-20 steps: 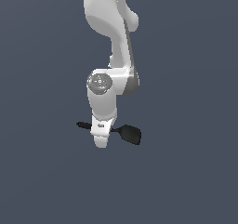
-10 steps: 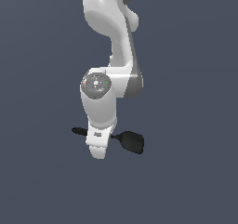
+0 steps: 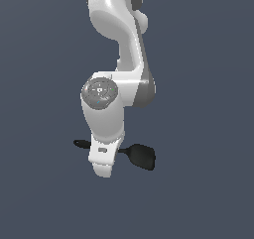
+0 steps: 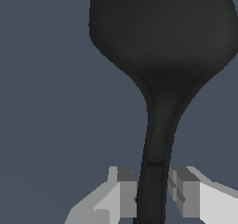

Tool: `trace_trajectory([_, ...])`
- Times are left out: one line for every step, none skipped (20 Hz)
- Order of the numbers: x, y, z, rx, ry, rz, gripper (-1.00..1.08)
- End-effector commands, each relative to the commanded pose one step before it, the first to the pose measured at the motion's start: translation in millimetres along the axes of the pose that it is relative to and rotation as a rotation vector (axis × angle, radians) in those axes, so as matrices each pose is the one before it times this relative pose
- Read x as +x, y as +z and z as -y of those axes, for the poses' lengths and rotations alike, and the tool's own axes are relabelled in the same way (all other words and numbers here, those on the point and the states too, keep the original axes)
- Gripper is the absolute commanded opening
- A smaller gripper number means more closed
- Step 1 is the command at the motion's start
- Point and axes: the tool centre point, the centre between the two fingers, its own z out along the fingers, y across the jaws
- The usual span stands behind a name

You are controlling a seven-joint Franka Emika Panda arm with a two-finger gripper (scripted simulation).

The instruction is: Pick up the object and move it to a goal position.

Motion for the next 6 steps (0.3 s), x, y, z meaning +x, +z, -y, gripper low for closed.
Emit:
trace_trajectory([0.47, -3.35, -3.68, -0.00178, 0.00013, 0.0, -1.0])
trace_trajectory([0.1, -0.46, -0.76, 0.0, 0.0, 0.0, -1.0])
trace_trajectory([0.07, -0.32, -0.57, 0.0, 0.0, 0.0, -1.0])
trace_trajectory([0.03, -0.17, -0.39, 0.0, 0.0, 0.0, -1.0])
trace_trajectory([0.0, -0.02, -0.2, 0.0, 0.0, 0.0, -1.0])
trace_trajectory([-0.03, 0.09, -0.03, 0.0, 0.0, 0.0, -1.0])
